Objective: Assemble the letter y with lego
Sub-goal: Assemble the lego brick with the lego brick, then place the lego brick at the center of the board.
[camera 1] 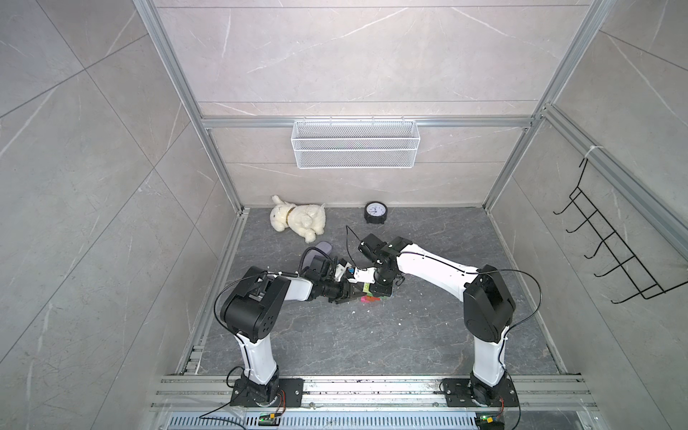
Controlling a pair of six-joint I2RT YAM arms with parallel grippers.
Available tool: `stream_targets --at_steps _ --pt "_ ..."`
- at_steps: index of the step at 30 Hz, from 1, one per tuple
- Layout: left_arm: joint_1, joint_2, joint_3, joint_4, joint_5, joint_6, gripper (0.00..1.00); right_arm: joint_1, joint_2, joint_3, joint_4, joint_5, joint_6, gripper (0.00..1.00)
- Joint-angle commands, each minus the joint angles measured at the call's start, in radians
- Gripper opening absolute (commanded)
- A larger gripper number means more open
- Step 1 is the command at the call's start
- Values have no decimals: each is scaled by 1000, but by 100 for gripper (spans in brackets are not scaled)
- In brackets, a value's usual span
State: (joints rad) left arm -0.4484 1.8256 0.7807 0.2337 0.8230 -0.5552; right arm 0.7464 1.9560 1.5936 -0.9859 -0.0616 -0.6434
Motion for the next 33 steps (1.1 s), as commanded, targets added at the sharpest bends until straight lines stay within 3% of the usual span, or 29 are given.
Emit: stream_targets --at_steps 1,11,17,20,26,33 --pt "14 -30 -20 -10 -20 -10 63 -5 -27 24 -7 -41 20 23" --pt "91 -103 -10 -83 -40 44 65 -36 -61 34 16 -144 87 23" --pt "179 -185 68 -218 -54 164 66 -68 -102 5 41 -273 194 23" --pt "221 -241 156 -366 -84 326 66 -89 -130 -43 89 -357 296 23" --pt "227 -349 343 -688 -134 851 76 -126 -179 -132 190 -483 533 23" --pt "189 -436 325 -781 -45 1284 83 -157 -237 -210 311 -558 754 23"
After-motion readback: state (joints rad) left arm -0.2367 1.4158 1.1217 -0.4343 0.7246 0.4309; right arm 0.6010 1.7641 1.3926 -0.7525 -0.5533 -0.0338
